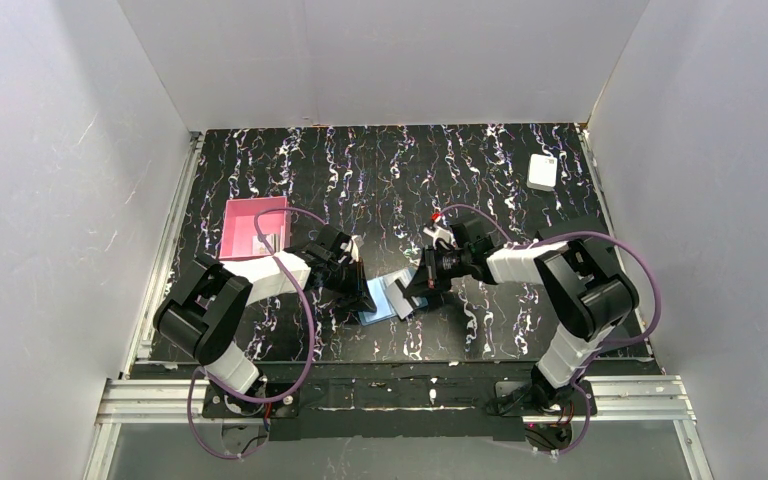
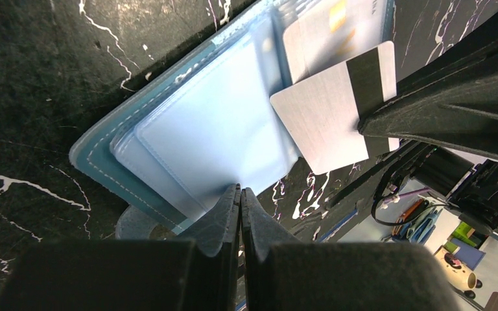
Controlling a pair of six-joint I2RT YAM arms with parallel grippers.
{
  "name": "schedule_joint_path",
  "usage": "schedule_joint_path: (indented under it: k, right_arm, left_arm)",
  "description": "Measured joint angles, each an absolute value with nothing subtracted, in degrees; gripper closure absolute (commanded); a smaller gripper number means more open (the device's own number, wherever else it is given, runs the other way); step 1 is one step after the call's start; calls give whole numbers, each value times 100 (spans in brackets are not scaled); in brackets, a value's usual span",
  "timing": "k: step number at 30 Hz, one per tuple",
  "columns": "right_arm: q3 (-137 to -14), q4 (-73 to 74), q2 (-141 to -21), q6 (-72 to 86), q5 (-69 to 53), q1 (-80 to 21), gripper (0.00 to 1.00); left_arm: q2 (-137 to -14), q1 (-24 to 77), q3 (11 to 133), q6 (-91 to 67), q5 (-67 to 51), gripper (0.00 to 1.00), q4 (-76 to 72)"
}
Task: Put the credit cards into the card holder
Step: Insert the credit card into the card holder.
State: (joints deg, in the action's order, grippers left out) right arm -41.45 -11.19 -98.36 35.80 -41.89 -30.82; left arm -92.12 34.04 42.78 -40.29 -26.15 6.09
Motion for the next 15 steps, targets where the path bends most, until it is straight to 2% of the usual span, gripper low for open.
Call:
schedule_joint_path:
  k: [15]
  right_arm:
    - [-4147,-1967,-10260,3678,-4578,-3087,99]
  left_arm:
    - [-9212,3425,4283,-3922,-2614,100,643]
